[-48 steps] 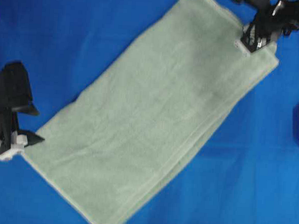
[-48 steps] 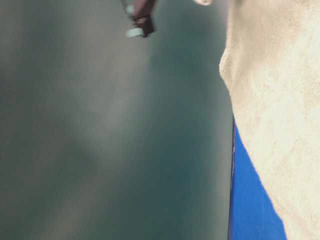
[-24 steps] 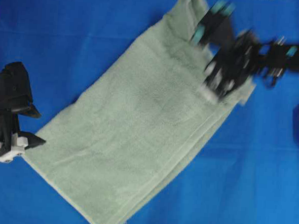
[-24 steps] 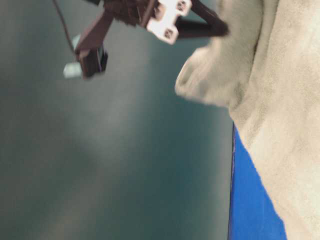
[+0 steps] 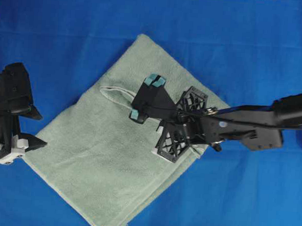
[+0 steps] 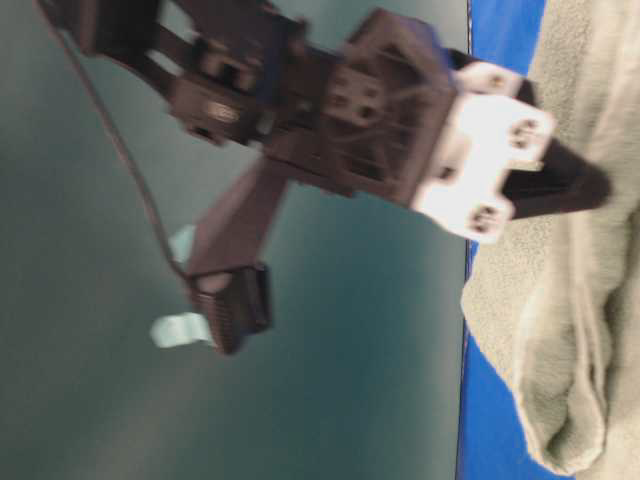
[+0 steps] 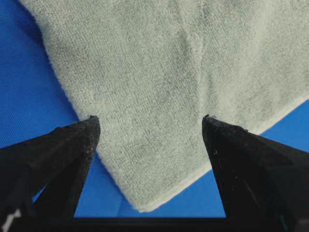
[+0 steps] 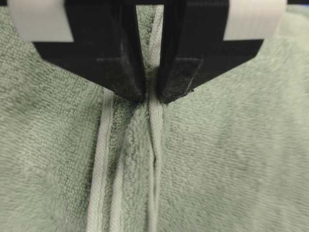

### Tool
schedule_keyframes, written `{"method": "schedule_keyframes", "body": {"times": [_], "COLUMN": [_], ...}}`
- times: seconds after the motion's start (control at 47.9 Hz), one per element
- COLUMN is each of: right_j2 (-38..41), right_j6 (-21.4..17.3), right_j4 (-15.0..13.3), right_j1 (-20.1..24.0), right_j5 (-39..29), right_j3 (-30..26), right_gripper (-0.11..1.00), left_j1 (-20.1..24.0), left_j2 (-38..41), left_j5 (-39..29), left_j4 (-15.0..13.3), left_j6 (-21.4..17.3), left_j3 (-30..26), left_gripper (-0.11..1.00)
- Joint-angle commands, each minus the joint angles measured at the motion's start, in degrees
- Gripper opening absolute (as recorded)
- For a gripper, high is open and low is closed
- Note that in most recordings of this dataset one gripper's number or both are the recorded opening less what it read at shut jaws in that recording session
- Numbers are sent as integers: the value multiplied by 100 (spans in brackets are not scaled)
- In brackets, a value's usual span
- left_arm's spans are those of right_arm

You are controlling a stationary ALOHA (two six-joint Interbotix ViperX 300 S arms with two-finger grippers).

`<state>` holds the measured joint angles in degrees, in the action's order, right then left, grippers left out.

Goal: Fold a bath towel.
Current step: 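Grasp the far end with the right gripper and fold it toward the near end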

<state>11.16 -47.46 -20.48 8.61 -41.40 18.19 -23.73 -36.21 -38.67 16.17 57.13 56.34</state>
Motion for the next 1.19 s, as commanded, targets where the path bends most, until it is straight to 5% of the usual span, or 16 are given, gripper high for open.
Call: {"method": "schedule_keyframes", "body": {"times": [0.0, 0.334, 0.522, 0.689, 0.794, 1.17], "right_j2": [-44, -9, -62, -475, -844, -1784], "right_j6": [-18, -18, 70, 88, 88, 18], "right_j4": [-26, 70, 44, 18, -88, -149], "right_j1": [-9, -9, 44, 53, 26, -422], "right_j5": [132, 396, 396, 334, 167, 396], "right_j3": [-132, -88, -97, -53, 114, 1090], "right_gripper": [14, 16, 65, 67, 68, 68], "left_j1": [0, 0, 0, -18, -193, -1099], "left_j2": [-9, -9, -9, -9, -9, 0], "left_j5": [35, 123, 141, 211, 448, 2136], "left_j4": [26, 26, 26, 18, 26, 0], "left_j6": [-18, -97, -413, -888, -1459, -4913], "left_j3": [-141, -149, -149, -158, -167, -281], "left_gripper": [82, 82, 82, 82, 82, 80]}}
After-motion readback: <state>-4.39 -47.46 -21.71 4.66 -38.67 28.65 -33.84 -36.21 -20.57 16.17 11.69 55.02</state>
